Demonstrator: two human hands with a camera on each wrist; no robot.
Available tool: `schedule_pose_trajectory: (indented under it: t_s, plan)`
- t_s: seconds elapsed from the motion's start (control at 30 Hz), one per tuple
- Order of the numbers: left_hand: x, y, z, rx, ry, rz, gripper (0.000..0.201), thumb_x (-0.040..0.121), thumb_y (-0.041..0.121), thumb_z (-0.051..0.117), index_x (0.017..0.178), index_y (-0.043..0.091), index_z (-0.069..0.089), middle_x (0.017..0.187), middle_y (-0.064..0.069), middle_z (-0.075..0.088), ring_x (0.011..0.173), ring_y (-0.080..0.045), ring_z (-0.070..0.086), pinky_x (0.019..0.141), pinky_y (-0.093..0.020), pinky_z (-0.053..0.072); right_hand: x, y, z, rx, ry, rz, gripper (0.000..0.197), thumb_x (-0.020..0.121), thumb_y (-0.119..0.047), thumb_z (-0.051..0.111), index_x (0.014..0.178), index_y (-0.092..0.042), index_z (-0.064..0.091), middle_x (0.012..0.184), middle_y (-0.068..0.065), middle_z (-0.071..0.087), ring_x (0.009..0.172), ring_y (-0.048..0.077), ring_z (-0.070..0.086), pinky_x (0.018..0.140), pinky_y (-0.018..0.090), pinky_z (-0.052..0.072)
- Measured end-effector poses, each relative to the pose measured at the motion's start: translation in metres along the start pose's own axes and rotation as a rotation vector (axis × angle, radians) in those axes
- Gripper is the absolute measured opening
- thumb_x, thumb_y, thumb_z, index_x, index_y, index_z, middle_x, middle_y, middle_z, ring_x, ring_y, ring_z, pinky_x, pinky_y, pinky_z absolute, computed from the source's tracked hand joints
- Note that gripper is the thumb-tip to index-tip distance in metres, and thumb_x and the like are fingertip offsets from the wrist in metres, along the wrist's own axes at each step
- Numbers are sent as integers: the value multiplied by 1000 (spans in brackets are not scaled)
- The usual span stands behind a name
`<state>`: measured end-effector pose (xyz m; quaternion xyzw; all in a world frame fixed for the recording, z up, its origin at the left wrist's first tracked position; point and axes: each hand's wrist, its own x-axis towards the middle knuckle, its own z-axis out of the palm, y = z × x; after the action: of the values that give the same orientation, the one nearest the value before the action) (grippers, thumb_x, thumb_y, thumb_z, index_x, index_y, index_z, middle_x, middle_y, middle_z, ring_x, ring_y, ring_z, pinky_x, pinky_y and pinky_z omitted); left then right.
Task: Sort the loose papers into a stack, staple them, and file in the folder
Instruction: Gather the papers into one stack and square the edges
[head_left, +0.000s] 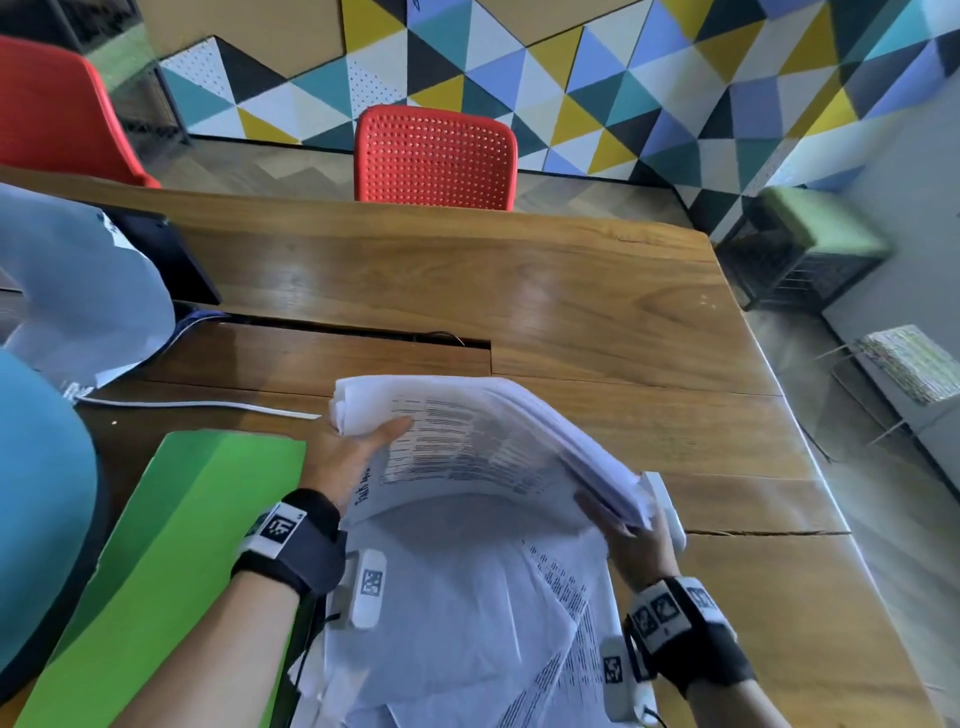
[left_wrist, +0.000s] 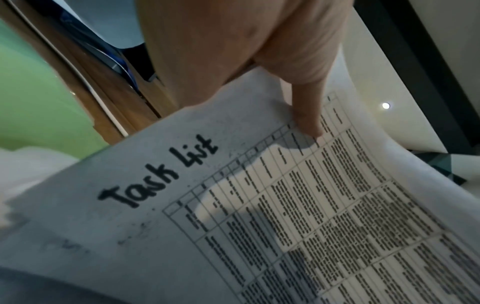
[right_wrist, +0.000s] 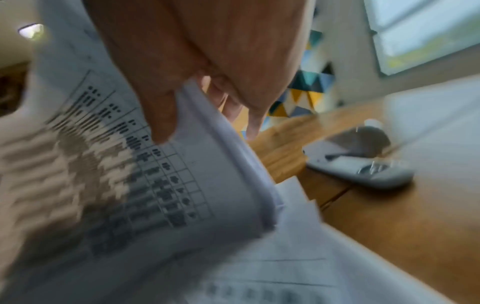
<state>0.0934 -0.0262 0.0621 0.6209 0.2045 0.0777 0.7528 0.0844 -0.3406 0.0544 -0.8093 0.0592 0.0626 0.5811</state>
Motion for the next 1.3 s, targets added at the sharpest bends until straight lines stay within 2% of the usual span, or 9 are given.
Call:
schedule_pose_trajectory:
  t_s: [0.1, 0.3, 0.47, 0.73, 0.9, 1.0, 1.1, 1.2, 1.3]
  plan:
    - [-4, 13, 1, -7, -56, 105, 34, 62, 4, 88, 92, 13, 76, 94, -7, 79, 87, -21, 74, 85, -39, 58, 6, -20, -4, 61, 162, -102, 14, 73, -28, 76, 85, -24, 71, 71, -14, 72, 59, -6, 62, 63, 18, 48]
    - [3, 2, -19, 14, -38, 57, 51, 51, 20, 94, 95, 10, 72, 94, -6, 78, 89, -23, 73, 85, -39, 57, 0, -20, -9, 226, 81, -202, 51, 69, 6, 82, 114, -8, 62, 98, -2, 76, 88, 7, 70, 72, 18, 54]
    - [2, -4, 0, 41, 12, 15, 22, 66, 0, 85, 76, 18, 78, 82, 3, 79, 78, -11, 74, 86, -34, 55, 10, -19, 1, 40, 230, -236, 18, 85, 1, 71, 94, -14, 67, 77, -10, 68, 72, 4, 58, 72, 32, 47]
    - [7, -10, 6, 104, -61, -25, 33, 70, 10, 85, 101, 6, 74, 94, -3, 79, 86, -13, 74, 82, -28, 55, 12, -26, -1, -487, 302, -624, 43, 92, 2, 55, 133, -8, 58, 128, 13, 58, 116, 8, 52, 100, 6, 33]
    - [7, -9, 15, 317, 6, 8, 40, 73, 46, 76, 61, 9, 67, 41, 10, 55, 37, -8, 45, 50, -19, 37, 14, -15, -10, -560, 277, -403, 55, 90, -11, 65, 142, -12, 45, 131, 10, 55, 110, 20, 62, 86, 31, 49]
    - [4, 12, 17, 377, -105, 138, 41, 75, 46, 75, 87, 7, 76, 98, -1, 77, 75, -15, 67, 76, -35, 54, 21, -29, -21, -735, 266, -396, 89, 79, -32, 78, 150, -11, 29, 137, 14, 51, 119, 31, 57, 95, 36, 44]
    - [-8, 55, 27, 526, -323, 487, 6, 81, 26, 75, 84, 32, 74, 76, 26, 69, 65, 2, 61, 66, -32, 56, 23, -61, -25, -847, 240, -500, 107, 75, -47, 78, 156, -16, 15, 154, 9, 37, 139, 26, 37, 115, 54, 27]
    - [-17, 94, 41, 548, -452, 646, 8, 82, 23, 76, 82, 31, 76, 70, 15, 71, 59, -5, 62, 52, -28, 48, 15, -82, -14, -737, 83, -633, 83, 86, -34, 71, 153, -13, 28, 137, 6, 59, 115, 18, 55, 95, 36, 46]
    - [-19, 106, 43, 496, -382, 702, 8, 80, 28, 74, 83, 22, 79, 67, 9, 69, 60, 1, 56, 56, -17, 42, 5, -87, -4, -675, 97, -734, 16, 95, -29, 57, 110, -21, 58, 71, -7, 60, 61, 21, 57, 54, 22, 38]
